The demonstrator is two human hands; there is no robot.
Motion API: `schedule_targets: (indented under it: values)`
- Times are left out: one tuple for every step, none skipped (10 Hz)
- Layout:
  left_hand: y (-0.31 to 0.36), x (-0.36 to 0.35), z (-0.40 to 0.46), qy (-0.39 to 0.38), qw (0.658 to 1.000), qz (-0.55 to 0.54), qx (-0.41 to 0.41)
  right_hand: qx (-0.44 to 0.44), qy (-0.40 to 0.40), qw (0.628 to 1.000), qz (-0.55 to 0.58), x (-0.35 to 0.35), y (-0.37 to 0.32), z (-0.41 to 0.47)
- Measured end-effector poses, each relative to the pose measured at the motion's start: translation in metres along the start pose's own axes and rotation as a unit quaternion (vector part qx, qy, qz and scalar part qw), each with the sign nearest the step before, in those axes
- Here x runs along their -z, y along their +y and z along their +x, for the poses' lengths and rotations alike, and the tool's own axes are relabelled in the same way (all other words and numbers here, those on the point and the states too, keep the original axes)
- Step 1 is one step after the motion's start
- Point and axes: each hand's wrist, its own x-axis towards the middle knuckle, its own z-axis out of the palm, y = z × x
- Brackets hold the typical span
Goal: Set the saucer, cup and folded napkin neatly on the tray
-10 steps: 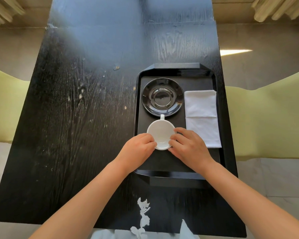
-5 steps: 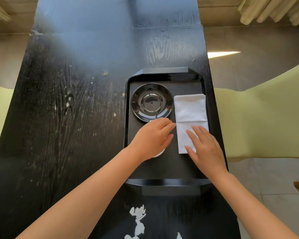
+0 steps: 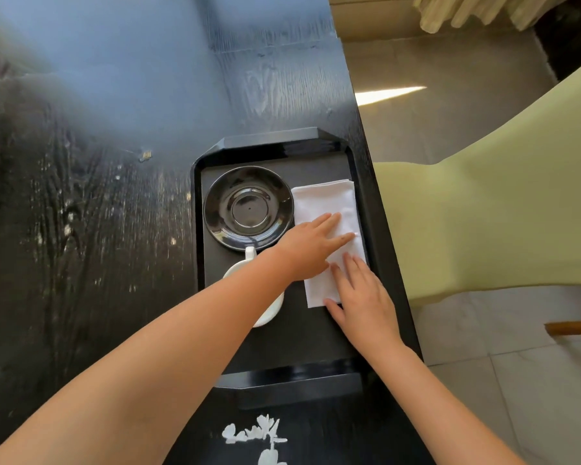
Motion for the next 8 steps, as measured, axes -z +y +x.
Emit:
schedule_targets:
  values:
    - [-0.003, 0.001, -0.003, 0.003, 1.000, 0.002, -0.001, -0.002, -0.001, 1.000, 0.008, 0.001, -0.004, 0.002]
    - [-0.005, 0.001, -0.006, 0.005, 1.000, 0.010, -0.002, -0.003, -0.002, 1.000, 0.007, 0.002, -0.009, 0.003]
    - [-0.007, -0.001, -0.008, 0.004, 1.000, 0.012, -0.003, -0.006, 0.000, 1.000, 0.006, 0.003, -0.014, 0.004]
    - [-0.008, -0.001, -0.007, 0.011, 1.000, 0.004, 0.000, -0.009, -0.006, 1.000, 0.007, 0.005, -0.014, 0.006]
    - [-0.005, -0.002, -0.010, 0.009, 1.000, 0.010, 0.009, -0.014, -0.023, 1.000, -0.002, 0.007, -0.014, 0.004]
    - [-0.003, 0.002, -0.016, -0.002, 1.000, 0.014, 0.015, -0.018, -0.049, 0.999, -0.002, 0.012, -0.016, 0.006]
    - [-0.005, 0.021, -0.030, -0.013, 1.000, 0.009, 0.024, -0.004, -0.105, 0.994, 0.013, 0.034, -0.017, 0.018]
    - [-0.006, 0.039, -0.050, -0.018, 0.998, -0.010, 0.059, -0.004, -0.132, 0.991, 0.012, 0.060, -0.024, 0.026]
